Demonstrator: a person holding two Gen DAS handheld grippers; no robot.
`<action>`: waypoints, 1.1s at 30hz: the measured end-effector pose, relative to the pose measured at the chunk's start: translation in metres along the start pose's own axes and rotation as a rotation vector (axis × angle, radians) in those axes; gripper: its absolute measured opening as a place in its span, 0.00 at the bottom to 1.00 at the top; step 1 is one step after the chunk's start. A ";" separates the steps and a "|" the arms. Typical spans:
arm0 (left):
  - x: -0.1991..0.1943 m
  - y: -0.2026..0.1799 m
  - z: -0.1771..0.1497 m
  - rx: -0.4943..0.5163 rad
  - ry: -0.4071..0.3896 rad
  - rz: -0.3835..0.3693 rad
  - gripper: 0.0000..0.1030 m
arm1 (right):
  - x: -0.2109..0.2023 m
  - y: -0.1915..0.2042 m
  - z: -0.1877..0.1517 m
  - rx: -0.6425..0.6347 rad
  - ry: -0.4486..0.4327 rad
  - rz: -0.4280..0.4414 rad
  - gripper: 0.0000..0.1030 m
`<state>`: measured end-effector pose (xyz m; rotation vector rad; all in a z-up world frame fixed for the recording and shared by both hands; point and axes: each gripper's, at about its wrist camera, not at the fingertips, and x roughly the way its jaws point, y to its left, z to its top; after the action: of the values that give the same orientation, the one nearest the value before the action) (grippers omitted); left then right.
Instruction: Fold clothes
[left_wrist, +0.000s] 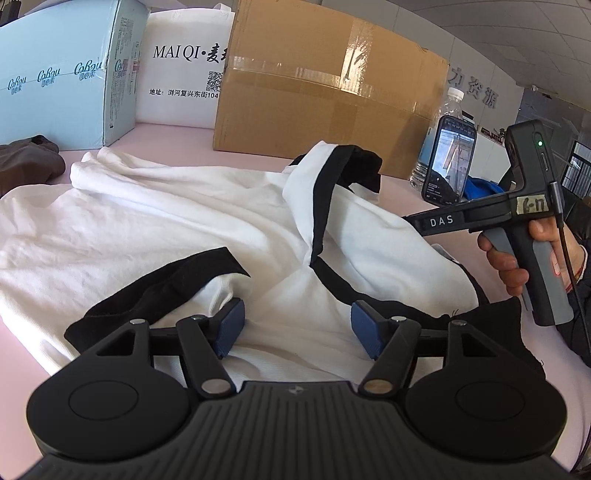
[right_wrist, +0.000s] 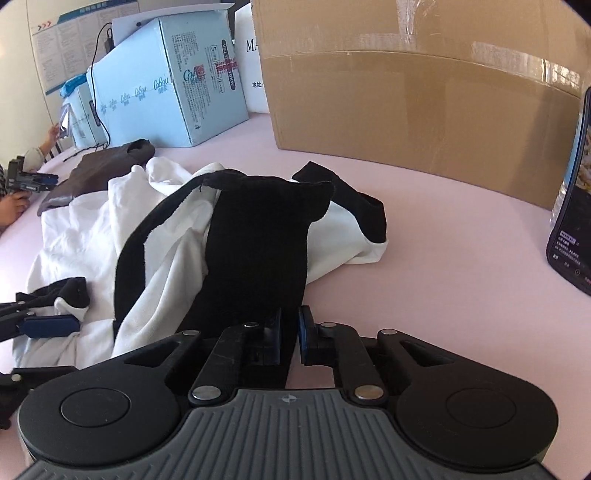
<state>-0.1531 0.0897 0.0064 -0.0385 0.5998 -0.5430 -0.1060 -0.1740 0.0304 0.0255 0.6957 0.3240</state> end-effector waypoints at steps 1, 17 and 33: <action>0.000 0.000 0.000 0.002 0.000 0.001 0.59 | -0.006 0.002 -0.001 -0.010 -0.020 -0.011 0.06; -0.003 0.002 -0.001 -0.014 -0.013 -0.005 0.59 | -0.069 -0.040 -0.055 0.011 0.069 -0.326 0.06; -0.011 0.008 -0.004 -0.043 -0.036 -0.046 0.62 | -0.141 0.022 -0.087 -0.261 -0.070 0.039 0.34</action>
<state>-0.1588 0.1026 0.0072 -0.1025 0.5763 -0.5729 -0.2691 -0.2030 0.0547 -0.1971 0.5798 0.4475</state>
